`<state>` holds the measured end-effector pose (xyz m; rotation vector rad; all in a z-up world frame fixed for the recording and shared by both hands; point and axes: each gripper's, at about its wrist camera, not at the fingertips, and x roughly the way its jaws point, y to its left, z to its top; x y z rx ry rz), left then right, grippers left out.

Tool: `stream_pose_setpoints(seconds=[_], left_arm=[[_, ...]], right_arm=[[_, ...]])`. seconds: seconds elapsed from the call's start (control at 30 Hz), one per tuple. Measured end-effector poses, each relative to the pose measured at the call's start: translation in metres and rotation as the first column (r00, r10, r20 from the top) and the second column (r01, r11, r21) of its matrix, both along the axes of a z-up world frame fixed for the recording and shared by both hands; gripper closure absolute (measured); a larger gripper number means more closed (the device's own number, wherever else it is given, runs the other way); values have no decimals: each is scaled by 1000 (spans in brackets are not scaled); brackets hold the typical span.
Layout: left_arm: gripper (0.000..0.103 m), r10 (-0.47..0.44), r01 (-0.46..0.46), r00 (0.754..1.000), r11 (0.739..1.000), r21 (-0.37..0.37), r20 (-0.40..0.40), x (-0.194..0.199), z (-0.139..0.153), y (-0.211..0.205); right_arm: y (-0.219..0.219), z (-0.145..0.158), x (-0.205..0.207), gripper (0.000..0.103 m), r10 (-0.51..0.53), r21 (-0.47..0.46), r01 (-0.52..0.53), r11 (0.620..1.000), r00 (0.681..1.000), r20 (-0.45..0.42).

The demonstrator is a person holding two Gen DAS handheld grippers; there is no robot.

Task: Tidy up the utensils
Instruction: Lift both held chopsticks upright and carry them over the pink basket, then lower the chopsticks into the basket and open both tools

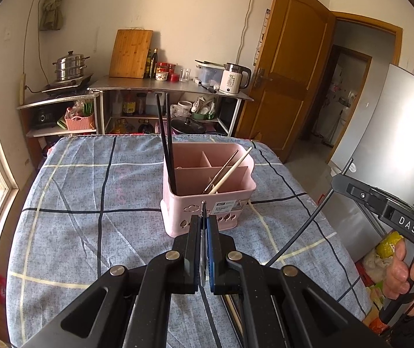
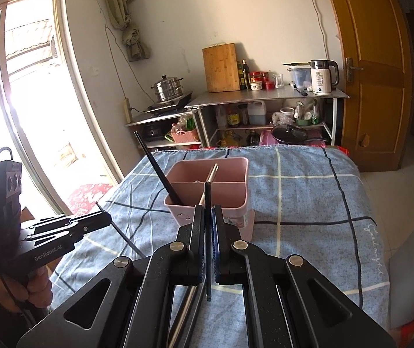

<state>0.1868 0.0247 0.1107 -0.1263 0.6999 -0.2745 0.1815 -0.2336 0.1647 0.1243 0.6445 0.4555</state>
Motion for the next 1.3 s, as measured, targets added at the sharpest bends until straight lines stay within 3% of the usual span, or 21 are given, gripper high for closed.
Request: stream_pose_setpoints(seconds=[0.3, 0.8, 1.0, 1.3], left_arm=[[100, -12, 10, 997, 1000, 26, 74, 16, 41, -2], [100, 21, -22, 988, 1000, 4, 152, 68, 94, 3], [100, 35, -36, 991, 999, 4, 130, 94, 82, 3], [100, 54, -53, 996, 998, -19, 72, 118, 43, 9]], right_arm=[[12, 24, 11, 98, 14, 30, -16, 999, 999, 51], [17, 65, 55, 99, -38, 142, 20, 990, 992, 122], [19, 65, 70, 99, -59, 166, 37, 985, 990, 128], [24, 38, 91, 99, -74, 163, 60, 985, 994, 83]])
